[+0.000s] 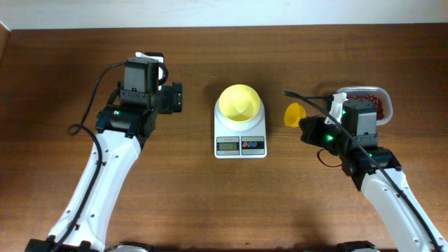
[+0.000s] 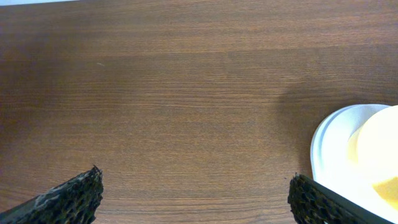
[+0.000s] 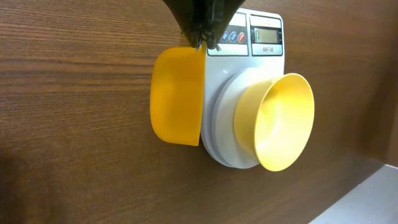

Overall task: Scoop item into bowl and weigh 50g on scale
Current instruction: 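Retract left gripper away from the scale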

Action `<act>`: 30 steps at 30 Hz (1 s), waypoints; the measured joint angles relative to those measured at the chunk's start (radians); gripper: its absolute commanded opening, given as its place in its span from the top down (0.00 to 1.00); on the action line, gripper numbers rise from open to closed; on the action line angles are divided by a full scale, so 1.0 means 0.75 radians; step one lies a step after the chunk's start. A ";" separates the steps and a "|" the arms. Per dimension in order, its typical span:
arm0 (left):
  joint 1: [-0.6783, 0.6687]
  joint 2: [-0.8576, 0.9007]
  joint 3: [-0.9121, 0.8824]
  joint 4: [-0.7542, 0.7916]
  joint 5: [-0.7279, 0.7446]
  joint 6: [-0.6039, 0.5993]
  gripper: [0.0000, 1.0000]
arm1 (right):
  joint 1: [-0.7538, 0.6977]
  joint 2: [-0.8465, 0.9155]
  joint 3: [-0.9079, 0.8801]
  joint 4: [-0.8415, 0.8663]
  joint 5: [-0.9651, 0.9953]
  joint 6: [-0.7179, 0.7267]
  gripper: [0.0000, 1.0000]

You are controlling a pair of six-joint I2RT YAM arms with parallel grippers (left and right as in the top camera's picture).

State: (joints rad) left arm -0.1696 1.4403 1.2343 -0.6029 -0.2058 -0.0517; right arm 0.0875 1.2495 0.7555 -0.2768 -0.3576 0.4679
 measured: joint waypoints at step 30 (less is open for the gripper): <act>-0.250 -0.019 0.019 -0.619 0.528 0.627 0.01 | -0.267 -0.406 0.000 -0.519 -0.130 -0.184 0.96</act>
State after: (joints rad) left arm -0.3573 1.4258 1.2484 -1.0672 0.1905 0.4183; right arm -0.1127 0.9451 0.7555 -0.6659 -0.4549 0.3302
